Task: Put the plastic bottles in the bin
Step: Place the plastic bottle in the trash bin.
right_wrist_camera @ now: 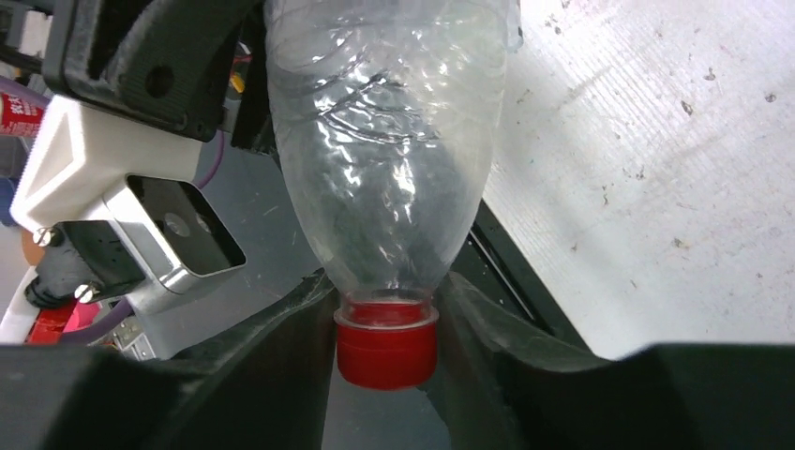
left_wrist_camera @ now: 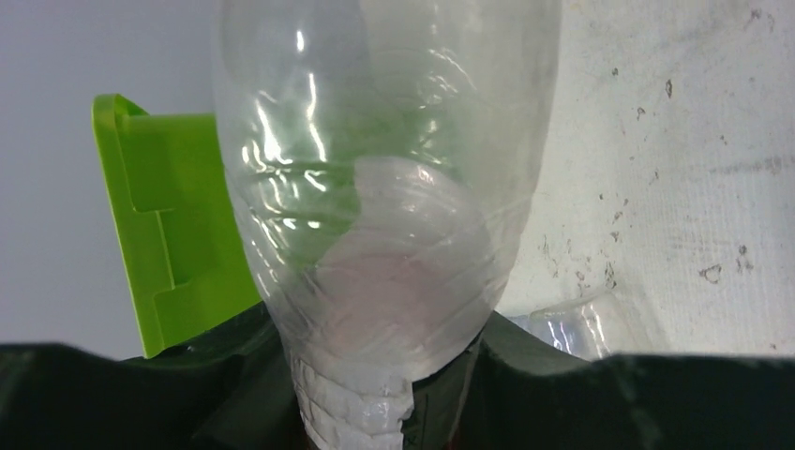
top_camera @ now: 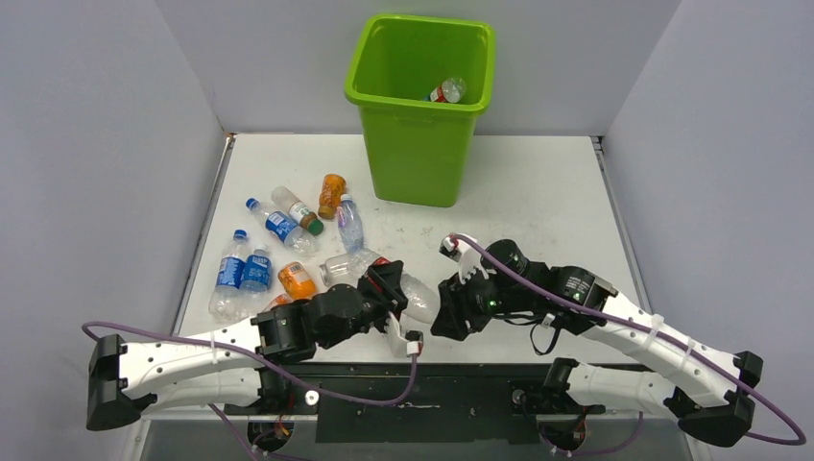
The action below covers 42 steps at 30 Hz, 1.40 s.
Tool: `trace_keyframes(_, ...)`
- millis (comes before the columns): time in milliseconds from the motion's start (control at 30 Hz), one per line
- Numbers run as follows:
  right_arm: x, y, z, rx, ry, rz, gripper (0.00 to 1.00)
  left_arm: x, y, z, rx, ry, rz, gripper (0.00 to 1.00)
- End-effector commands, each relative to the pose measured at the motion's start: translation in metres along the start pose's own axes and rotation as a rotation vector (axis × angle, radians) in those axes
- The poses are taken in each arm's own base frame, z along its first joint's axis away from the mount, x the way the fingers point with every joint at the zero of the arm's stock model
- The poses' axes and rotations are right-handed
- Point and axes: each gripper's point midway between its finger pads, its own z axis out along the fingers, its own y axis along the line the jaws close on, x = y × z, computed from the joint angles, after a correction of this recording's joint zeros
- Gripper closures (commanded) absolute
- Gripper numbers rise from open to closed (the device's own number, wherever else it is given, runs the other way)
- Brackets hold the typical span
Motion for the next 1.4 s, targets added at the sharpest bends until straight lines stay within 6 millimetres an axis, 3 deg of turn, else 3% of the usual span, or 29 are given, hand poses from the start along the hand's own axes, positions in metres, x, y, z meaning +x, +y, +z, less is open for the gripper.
trace_keyframes(0,-0.031,0.022,-0.019,-0.059,-0.132,-0.050,0.36,-0.014,0.047,-0.014,-0.194,-0.089,-0.150,0.68)
trace_keyframes(67,-0.046,0.017,-0.031,-0.014,-0.221,-0.069,0.11,-0.021,0.052,-0.021,-0.219,-0.144,-0.248,0.68)
trace_keyframes(167,-0.072,0.010,-0.056,0.051,-0.399,-0.083,0.01,-0.037,0.059,-0.033,-0.219,-0.258,-0.525,0.69)
trace_keyframes(200,-0.081,0.009,-0.068,0.060,-0.486,-0.080,0.00,-0.042,0.063,-0.037,-0.216,-0.298,-0.640,0.69)
trace_keyframes(267,-0.086,0.003,-0.086,0.058,-0.656,-0.069,0.10,-0.056,0.072,-0.044,-0.198,-0.389,-0.863,0.69)
trace_keyframes(367,-0.099,0.000,-0.116,0.008,-0.937,-0.049,0.10,-0.076,0.093,-0.057,-0.166,-0.562,-1.159,0.71)
trace_keyframes(433,-0.097,0.001,-0.121,-0.023,-0.999,-0.083,0.10,-0.089,0.102,-0.064,-0.100,-0.673,-1.360,0.73)
trace_keyframes(533,-0.096,0.009,-0.114,-0.066,-0.991,-0.133,0.10,-0.094,0.112,-0.067,-0.029,-0.784,-1.550,0.77)
trace_keyframes(733,-0.104,0.034,-0.097,-0.223,-1.010,-0.169,0.10,-0.108,0.115,-0.075,0.089,-0.985,-1.731,0.80)
trace_keyframes(833,-0.106,0.042,-0.081,-0.259,-0.962,-0.197,0.10,-0.111,0.122,-0.077,0.103,-1.028,-1.764,0.80)
trace_keyframes(1033,-0.091,0.053,-0.047,-0.362,-0.848,-0.221,0.10,-0.102,0.133,-0.080,0.030,-1.056,-1.818,0.83)
trace_keyframes(1367,-0.095,0.061,-0.030,-0.412,-0.878,-0.194,0.10,-0.096,0.134,-0.072,-0.014,-1.070,-1.865,0.86)
